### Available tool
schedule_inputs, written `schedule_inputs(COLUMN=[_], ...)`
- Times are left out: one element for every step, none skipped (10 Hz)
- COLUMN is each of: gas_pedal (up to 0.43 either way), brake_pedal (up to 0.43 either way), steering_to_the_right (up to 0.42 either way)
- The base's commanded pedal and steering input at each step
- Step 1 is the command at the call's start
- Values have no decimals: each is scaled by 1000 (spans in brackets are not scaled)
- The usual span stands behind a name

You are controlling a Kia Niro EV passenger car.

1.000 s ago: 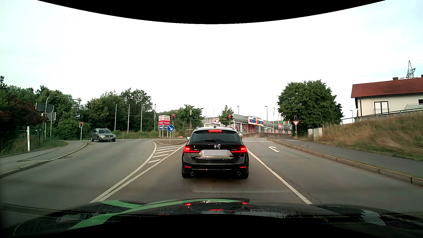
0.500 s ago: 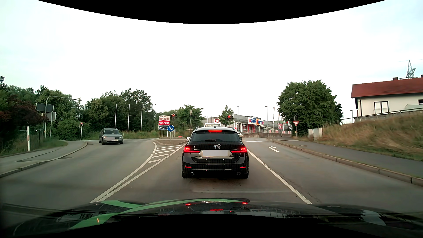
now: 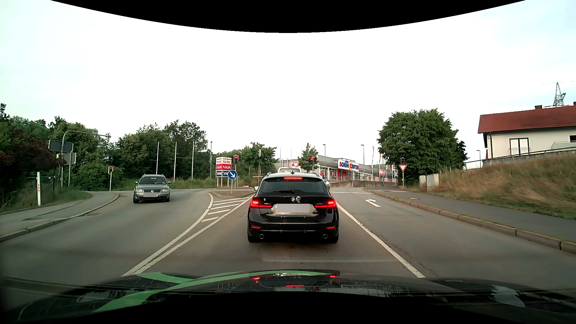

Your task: Follow the waypoints while adhering to traffic rules and regulations

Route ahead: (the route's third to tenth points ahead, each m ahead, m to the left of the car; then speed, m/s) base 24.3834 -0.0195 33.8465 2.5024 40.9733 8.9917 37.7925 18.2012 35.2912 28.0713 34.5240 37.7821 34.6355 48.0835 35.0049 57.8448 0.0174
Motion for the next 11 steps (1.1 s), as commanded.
schedule_inputs(gas_pedal=[0,0,0,0,0,0,0,0,0,0,0], brake_pedal=[165,171,171,165,171,171,171,171,171,177,177], steering_to_the_right=[-11,-11,-11,-11,-11,-11,-11,-11,-12,-11,-11])
